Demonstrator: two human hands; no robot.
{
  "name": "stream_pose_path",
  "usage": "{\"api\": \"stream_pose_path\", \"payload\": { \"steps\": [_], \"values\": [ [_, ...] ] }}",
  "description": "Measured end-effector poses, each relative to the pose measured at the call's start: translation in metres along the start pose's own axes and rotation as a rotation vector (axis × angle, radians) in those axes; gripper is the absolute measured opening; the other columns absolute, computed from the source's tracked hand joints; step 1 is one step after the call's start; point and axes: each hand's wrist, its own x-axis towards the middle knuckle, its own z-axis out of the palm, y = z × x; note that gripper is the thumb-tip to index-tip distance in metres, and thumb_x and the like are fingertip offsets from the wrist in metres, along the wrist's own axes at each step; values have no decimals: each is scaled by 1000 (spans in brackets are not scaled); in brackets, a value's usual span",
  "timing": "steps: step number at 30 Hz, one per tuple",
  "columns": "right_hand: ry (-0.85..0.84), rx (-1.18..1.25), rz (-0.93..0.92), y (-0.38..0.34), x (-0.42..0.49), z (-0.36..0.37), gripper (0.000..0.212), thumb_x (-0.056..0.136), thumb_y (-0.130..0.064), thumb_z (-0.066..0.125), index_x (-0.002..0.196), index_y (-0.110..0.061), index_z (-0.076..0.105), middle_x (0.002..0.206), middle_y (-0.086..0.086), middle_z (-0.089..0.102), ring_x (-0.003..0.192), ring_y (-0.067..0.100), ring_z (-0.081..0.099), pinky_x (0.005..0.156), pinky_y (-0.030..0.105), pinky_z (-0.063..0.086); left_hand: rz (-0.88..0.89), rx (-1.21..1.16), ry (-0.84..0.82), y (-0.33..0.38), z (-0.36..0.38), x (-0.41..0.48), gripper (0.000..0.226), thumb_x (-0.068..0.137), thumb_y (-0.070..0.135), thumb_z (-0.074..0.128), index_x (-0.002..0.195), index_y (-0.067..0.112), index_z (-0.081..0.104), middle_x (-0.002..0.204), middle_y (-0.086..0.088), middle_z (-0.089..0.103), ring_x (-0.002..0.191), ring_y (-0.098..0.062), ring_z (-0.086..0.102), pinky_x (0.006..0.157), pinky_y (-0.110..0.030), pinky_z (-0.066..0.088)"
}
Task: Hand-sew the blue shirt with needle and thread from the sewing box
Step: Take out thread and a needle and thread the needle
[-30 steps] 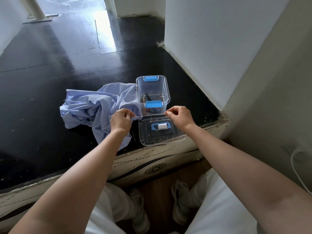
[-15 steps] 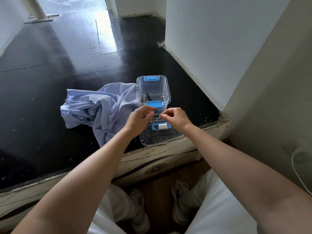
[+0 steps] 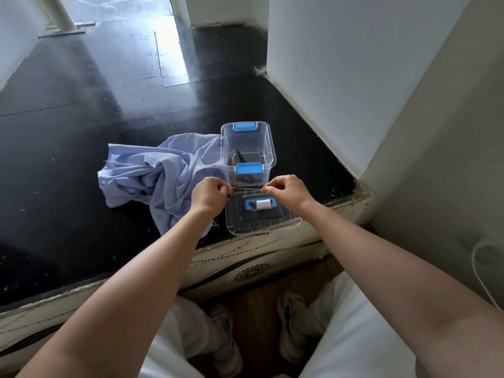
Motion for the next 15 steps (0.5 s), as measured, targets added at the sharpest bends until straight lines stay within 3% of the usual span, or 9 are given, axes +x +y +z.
{"api": "stream_pose_path", "payload": {
  "steps": [3,8,11,13,15],
  "values": [
    [10,3,13,1,0,3,17,92,-20,66,100,-5,69,90,4,66,88,15,62,82,26,52,-34,17,42,-8,-6,-2,26,95,12,49,91,14,75,84,-2,68,83,-22,61,74,-26,41],
    [-22,4,17,0,4,13,15,91,-24,68,97,-11,70,90,1,68,90,15,64,84,28,53,-40,80,43,-29,-10,-3,22,96,15,50,90,17,71,102,-6,71,98,-26,63,82,-30,43],
    [-31,24,10,-3,4,15,14,91,-23,68,97,-10,71,88,-1,67,87,12,63,78,21,51,-42,182,4,-34,-10,-2,24,96,21,52,115,15,63,119,-11,64,116,-30,55,97,-37,40],
    [-33,37,7,-4,3,15,15,91,-22,67,98,-9,71,89,1,68,88,13,63,78,21,51,0,269,118,-31,-10,-3,32,93,19,54,124,15,56,124,-13,56,122,-32,45,104,-40,33],
    [-38,40,7,-4,1,14,16,91,-22,67,99,-8,71,91,3,68,90,15,64,82,25,53,119,217,276,-20,-8,-6,30,90,14,55,119,15,59,119,-12,56,117,-31,46,102,-39,33]
  ]
}}
